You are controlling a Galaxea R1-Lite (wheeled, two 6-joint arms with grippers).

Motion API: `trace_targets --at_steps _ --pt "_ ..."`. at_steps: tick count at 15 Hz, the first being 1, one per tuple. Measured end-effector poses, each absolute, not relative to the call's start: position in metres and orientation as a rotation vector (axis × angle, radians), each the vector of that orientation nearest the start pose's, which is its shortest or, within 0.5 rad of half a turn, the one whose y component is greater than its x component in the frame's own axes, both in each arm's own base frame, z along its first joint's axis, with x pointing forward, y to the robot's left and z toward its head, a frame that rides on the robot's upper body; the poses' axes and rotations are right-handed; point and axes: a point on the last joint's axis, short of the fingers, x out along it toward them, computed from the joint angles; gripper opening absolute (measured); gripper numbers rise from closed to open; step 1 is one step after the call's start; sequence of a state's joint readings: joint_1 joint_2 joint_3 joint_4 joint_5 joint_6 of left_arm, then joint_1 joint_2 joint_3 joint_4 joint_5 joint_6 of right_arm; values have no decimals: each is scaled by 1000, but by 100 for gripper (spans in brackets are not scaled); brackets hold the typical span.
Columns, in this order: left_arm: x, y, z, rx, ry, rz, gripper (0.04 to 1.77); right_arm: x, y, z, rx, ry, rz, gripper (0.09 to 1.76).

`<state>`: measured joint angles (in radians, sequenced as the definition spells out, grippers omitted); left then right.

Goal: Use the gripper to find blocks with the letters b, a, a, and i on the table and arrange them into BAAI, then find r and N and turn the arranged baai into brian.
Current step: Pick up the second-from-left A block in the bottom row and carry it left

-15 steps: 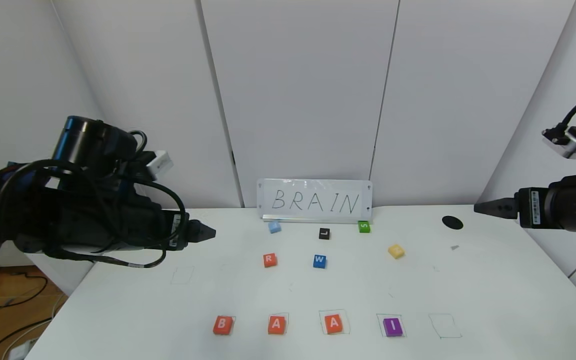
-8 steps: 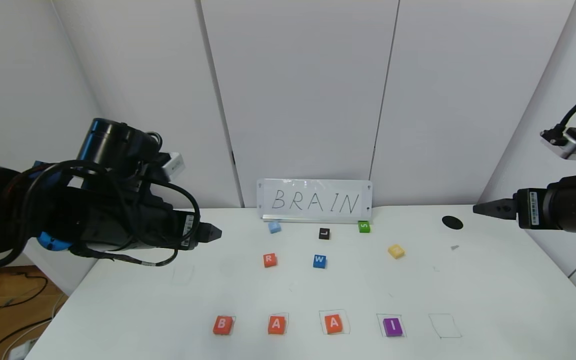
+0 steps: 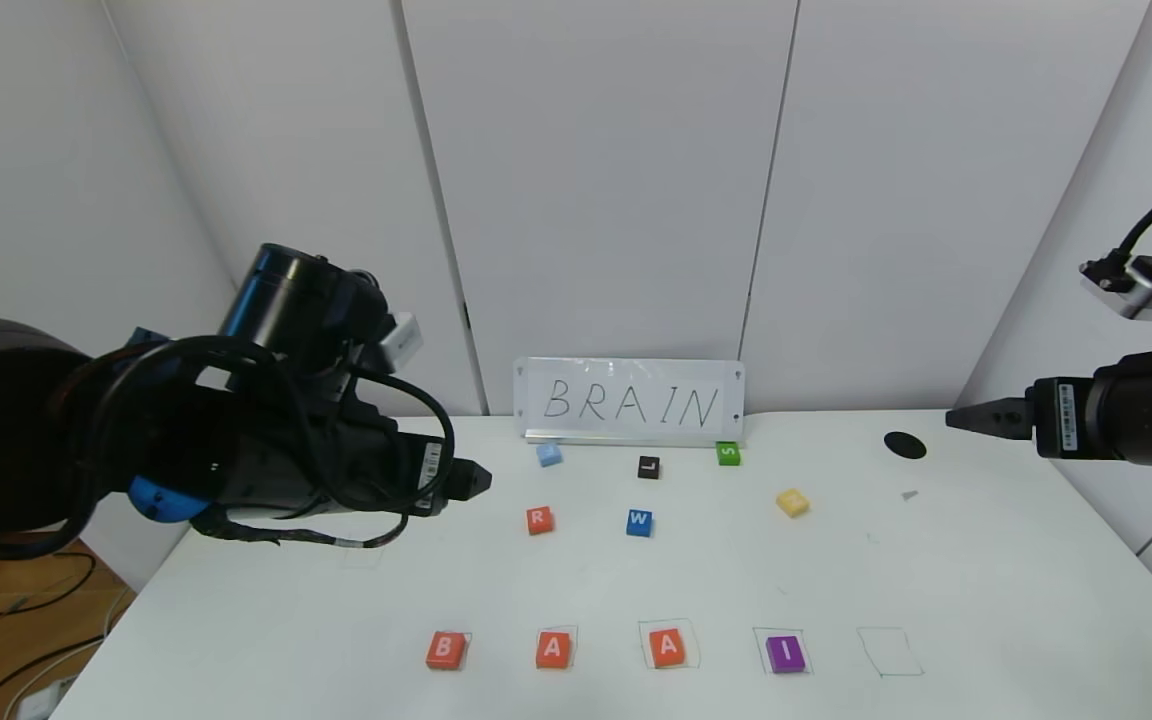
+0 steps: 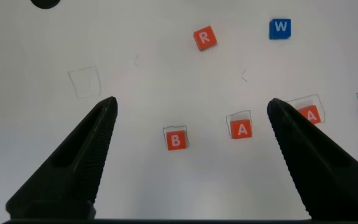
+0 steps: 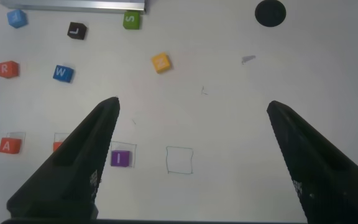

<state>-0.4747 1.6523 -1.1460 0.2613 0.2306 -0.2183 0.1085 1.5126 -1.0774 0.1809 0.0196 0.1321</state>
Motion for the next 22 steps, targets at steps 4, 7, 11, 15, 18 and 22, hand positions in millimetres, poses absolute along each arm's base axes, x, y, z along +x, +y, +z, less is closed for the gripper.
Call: trace_targets --at_steps 4,7,11,15,18,22 --pt "250 -162 191 36 818 -203 172 255 28 235 100 622 83 171" --pt "247 -189 168 -1 894 -206 172 255 28 236 101 620 83 171" --pt "249 -209 131 45 976 -155 172 255 28 236 108 618 80 171" --pt "254 -216 98 81 1045 -100 172 256 28 235 108 622 79 171" --pt "255 -218 82 98 1090 -84 172 257 28 235 109 622 79 171" --pt "254 -225 65 116 1117 -88 172 257 28 235 108 623 78 171"
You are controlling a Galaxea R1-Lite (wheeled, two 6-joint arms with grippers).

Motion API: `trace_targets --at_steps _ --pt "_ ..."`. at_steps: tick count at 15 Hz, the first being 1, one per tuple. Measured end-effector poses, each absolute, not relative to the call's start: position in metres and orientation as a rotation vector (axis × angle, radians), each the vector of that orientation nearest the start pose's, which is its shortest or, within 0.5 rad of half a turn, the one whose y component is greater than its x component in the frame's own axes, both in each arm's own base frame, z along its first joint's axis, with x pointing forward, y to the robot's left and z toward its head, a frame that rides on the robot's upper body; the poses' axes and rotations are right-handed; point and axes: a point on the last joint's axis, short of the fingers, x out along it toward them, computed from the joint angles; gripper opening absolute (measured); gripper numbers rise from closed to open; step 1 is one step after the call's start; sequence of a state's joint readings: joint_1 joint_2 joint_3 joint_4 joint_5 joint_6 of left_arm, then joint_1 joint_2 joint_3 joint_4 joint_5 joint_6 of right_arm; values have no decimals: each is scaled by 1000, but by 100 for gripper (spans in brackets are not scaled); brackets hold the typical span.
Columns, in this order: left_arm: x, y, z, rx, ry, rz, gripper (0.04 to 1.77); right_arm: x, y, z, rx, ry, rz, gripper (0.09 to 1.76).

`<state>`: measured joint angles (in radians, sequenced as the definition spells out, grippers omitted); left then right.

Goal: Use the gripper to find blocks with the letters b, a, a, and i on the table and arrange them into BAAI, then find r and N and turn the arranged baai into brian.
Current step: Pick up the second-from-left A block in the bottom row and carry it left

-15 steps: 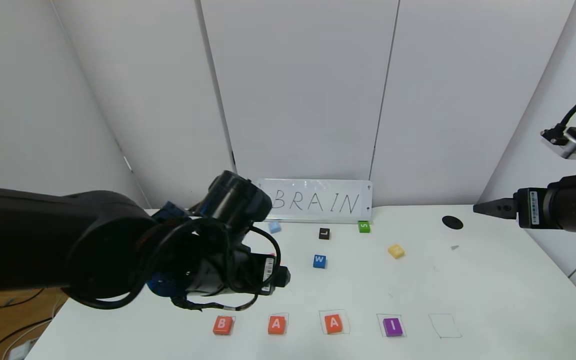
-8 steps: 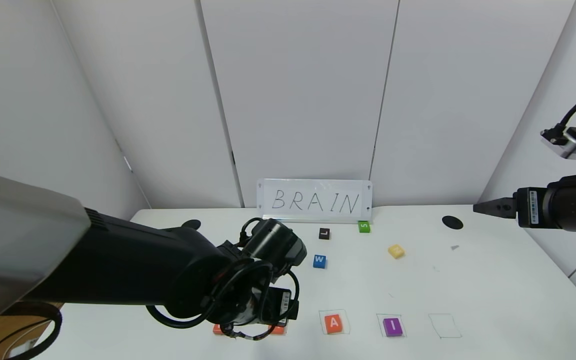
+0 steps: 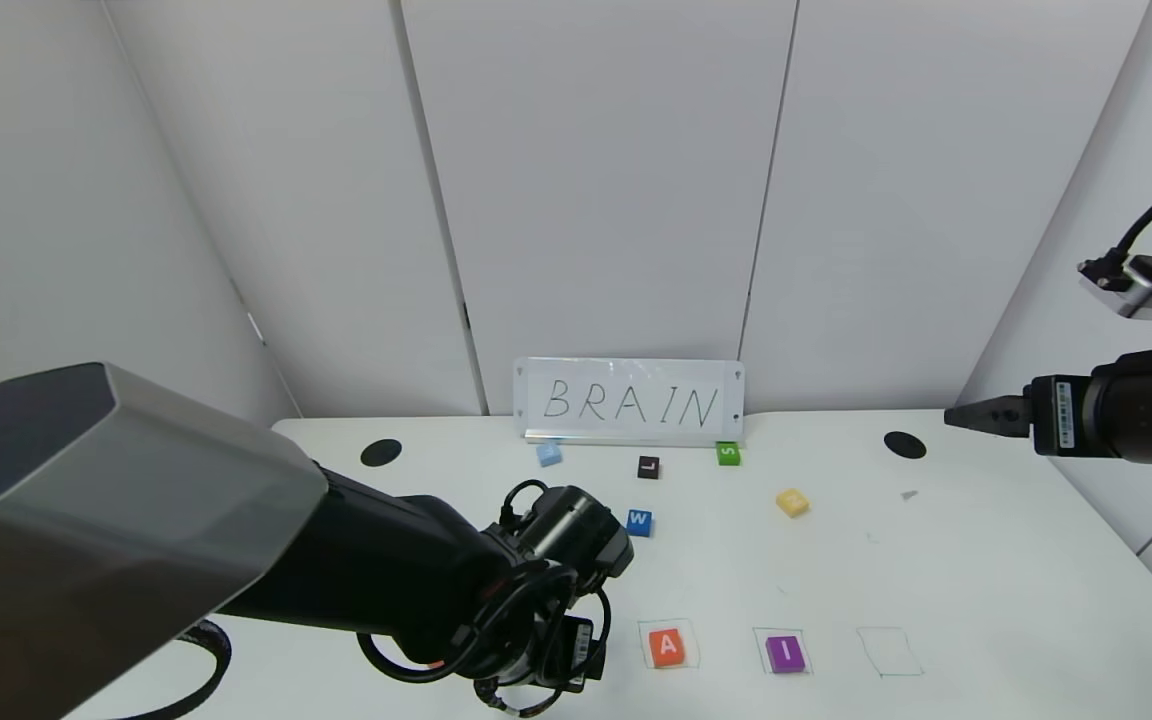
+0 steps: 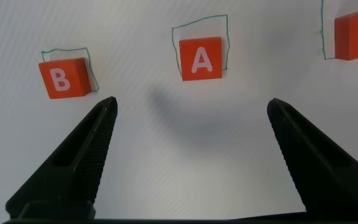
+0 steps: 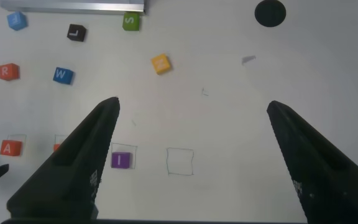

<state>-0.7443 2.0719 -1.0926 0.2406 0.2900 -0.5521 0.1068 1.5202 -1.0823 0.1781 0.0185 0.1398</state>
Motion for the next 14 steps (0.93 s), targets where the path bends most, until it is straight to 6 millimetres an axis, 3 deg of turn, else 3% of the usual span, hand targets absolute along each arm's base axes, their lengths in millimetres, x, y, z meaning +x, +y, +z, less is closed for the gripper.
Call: trace_targets --at_steps 6,14 --pt "259 -230 43 100 1121 -112 172 258 28 234 108 627 77 171" --pt "272 -230 36 80 1142 -113 172 259 28 232 107 633 77 171"
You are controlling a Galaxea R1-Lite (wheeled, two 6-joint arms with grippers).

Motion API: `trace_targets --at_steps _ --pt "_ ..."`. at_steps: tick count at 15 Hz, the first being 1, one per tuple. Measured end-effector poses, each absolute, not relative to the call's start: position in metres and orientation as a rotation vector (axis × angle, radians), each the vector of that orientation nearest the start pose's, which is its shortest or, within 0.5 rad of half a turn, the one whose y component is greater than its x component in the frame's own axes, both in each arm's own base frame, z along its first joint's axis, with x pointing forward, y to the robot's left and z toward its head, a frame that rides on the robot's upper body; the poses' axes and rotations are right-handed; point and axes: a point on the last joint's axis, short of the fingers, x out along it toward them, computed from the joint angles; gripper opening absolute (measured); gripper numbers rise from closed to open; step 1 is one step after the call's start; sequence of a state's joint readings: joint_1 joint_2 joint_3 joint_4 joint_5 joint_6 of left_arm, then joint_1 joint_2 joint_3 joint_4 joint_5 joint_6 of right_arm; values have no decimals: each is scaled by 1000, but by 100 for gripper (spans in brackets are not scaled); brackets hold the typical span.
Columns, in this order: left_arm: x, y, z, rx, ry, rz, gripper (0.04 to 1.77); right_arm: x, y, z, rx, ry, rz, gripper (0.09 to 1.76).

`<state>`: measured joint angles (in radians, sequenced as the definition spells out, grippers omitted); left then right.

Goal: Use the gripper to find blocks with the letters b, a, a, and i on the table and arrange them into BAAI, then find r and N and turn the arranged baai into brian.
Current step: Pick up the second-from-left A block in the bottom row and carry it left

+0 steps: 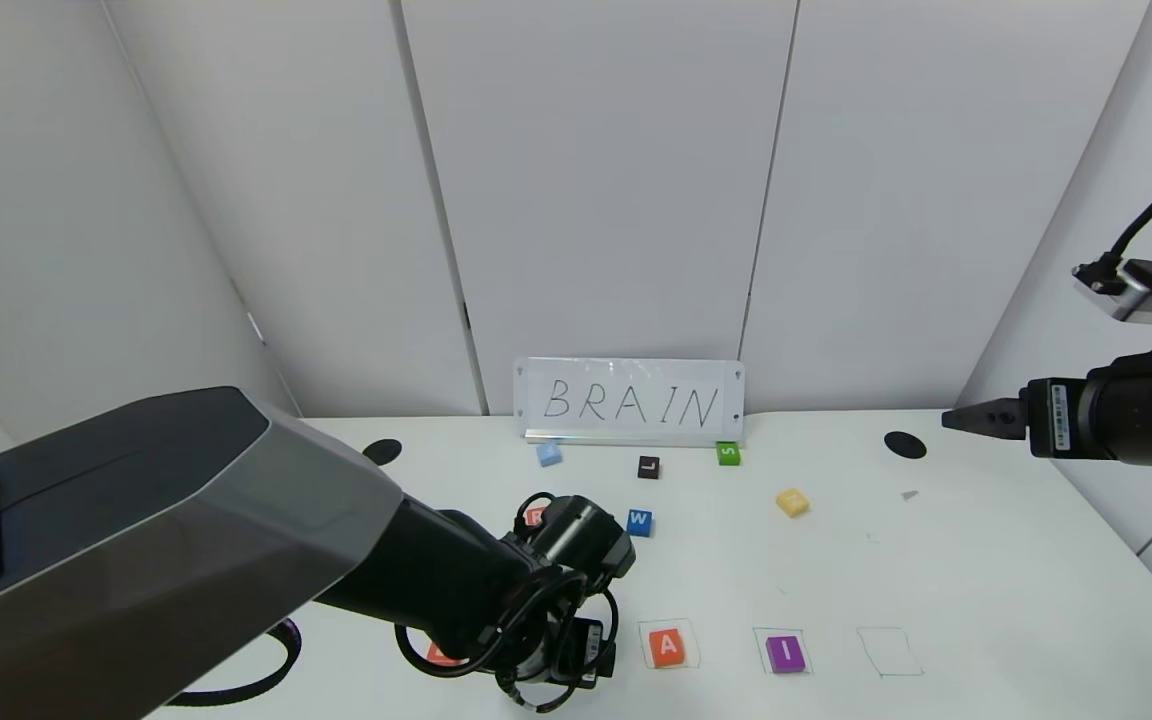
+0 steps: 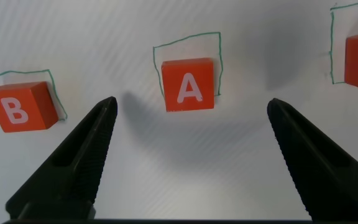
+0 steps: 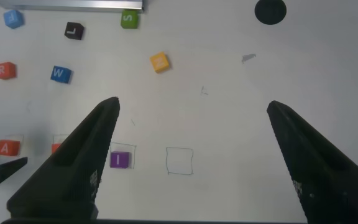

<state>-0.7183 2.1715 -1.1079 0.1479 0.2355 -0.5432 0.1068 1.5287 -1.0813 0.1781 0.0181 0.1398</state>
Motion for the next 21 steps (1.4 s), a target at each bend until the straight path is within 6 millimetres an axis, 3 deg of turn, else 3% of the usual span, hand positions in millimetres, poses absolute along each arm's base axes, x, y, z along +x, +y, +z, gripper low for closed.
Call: trace_targets --at_steps 13,17,21 --pt "284 -229 25 76 1159 -86 172 260 28 231 106 635 76 171" --pt "284 -229 25 78 1160 -86 112 260 28 231 106 635 76 171" --pt "284 -229 23 80 1162 -84 72 260 28 231 106 633 76 171"
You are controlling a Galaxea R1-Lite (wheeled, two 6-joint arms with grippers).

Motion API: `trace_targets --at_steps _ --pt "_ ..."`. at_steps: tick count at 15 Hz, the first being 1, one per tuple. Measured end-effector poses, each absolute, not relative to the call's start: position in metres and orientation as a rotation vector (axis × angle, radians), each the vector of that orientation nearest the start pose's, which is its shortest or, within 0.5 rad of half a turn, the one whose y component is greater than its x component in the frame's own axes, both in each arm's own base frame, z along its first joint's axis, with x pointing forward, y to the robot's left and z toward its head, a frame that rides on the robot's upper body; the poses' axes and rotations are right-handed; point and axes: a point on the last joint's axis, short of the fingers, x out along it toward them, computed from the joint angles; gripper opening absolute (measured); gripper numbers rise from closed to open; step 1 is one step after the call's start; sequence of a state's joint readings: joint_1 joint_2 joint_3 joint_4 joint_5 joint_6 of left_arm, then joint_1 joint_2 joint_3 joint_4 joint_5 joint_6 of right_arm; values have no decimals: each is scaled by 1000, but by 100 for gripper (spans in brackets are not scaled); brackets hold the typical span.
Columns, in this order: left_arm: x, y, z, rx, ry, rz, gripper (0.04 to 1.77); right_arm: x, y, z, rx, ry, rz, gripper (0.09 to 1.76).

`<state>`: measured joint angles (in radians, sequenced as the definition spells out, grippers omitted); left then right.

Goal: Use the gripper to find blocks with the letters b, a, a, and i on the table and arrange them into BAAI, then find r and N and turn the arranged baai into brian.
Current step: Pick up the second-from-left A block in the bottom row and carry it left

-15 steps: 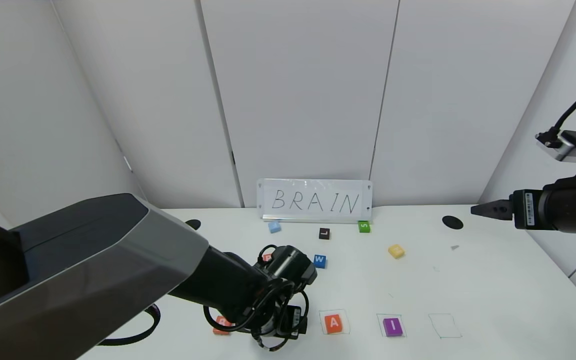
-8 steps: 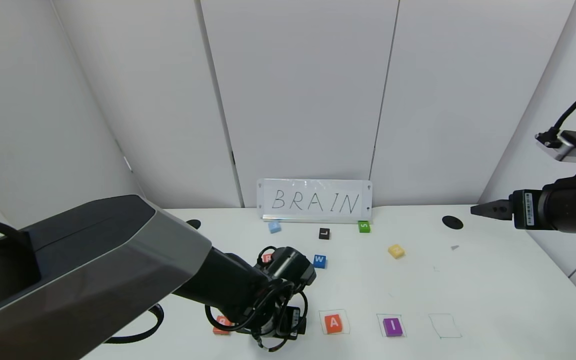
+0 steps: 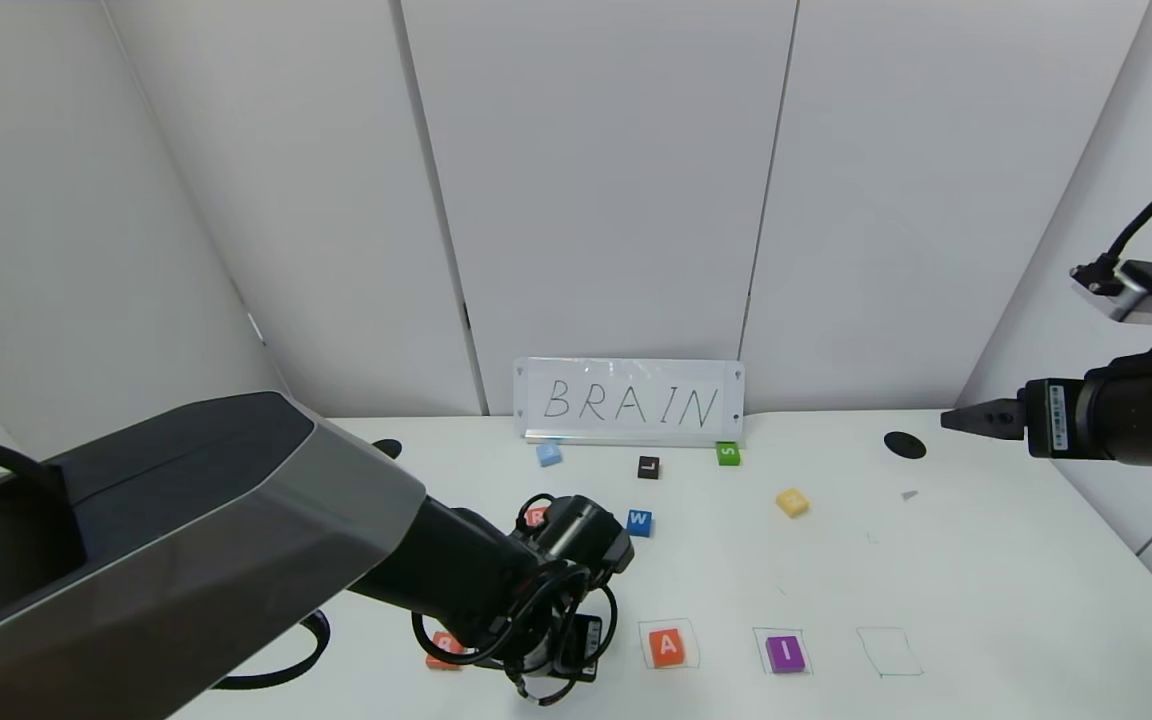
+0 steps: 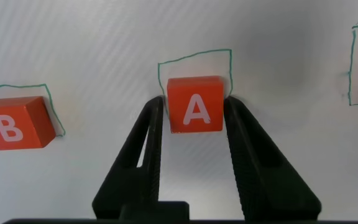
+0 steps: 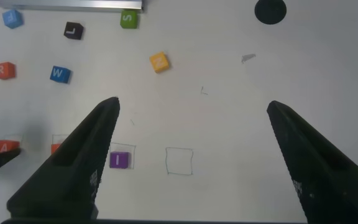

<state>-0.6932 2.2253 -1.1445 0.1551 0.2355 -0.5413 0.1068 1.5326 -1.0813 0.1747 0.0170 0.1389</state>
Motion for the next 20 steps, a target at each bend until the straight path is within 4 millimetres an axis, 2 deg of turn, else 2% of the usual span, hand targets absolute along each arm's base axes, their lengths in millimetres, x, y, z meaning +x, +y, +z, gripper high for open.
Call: trace_targets --at_steps 1,13,16,20 --pt "284 -229 23 81 1162 -84 52 260 28 231 106 633 76 171" --pt "283 -229 28 78 1150 -76 52 260 28 232 106 631 75 171" --pt "283 -228 36 72 1134 -84 52 260 28 232 101 630 62 171" --pt "285 -218 57 63 1107 -85 52 260 28 232 102 629 61 171"
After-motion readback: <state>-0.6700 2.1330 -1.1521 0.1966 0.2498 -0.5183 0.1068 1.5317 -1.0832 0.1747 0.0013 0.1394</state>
